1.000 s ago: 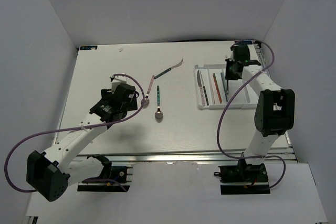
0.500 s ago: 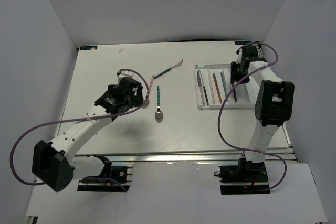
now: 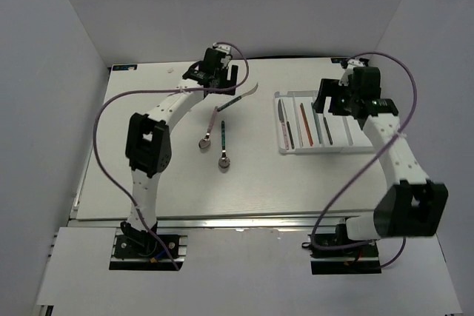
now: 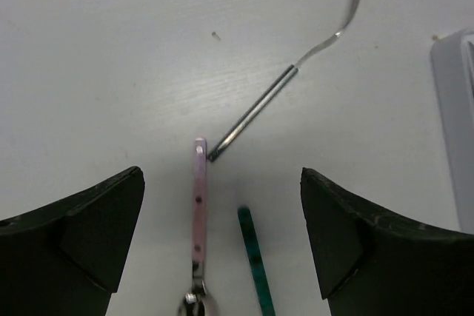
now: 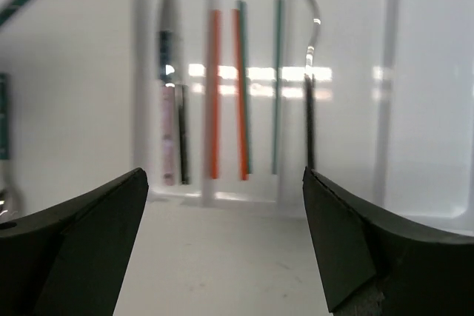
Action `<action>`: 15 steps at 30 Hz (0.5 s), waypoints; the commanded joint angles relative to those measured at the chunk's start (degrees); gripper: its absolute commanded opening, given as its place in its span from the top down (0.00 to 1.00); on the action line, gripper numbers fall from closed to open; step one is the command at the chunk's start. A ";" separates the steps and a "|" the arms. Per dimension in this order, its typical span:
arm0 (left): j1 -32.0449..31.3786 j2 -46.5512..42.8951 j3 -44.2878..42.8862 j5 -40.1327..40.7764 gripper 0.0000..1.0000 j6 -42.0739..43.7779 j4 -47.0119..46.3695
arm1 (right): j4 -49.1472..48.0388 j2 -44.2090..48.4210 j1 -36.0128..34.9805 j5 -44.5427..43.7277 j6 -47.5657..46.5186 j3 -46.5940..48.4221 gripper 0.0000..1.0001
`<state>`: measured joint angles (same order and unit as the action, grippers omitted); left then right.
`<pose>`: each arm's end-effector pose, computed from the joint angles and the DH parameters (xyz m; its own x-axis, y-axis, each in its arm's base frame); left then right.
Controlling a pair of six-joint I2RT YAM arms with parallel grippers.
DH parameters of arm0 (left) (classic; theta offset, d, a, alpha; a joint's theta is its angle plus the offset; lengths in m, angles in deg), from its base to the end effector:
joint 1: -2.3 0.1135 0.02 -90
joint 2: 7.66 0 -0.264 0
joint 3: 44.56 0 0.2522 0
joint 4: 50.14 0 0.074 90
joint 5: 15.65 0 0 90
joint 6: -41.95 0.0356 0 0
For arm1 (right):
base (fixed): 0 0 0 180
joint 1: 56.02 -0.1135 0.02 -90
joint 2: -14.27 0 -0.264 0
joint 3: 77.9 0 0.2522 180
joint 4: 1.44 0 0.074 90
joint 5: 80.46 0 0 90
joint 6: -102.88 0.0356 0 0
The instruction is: Sort the eating utensils into containers
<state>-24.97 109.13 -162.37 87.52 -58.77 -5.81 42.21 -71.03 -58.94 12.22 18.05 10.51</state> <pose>0.4217 -0.2082 0.2791 -0.6546 0.1337 -0.7440 0.1801 0.9835 0.0182 0.3329 0.0186 0.3191 -0.6543 0.0568 -0.7541 -0.0275 0.9947 0.0987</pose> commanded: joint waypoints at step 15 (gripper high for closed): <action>4.24 24.89 -20.93 -31.10 0.17 19.69 -4.37 | -6.86 19.12 -4.55 19.73 4.15 -16.12 0.11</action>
<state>-20.25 135.25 -180.69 62.40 -40.31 -7.45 36.33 -52.73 -62.66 30.25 21.87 -5.58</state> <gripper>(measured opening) 0.834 0.894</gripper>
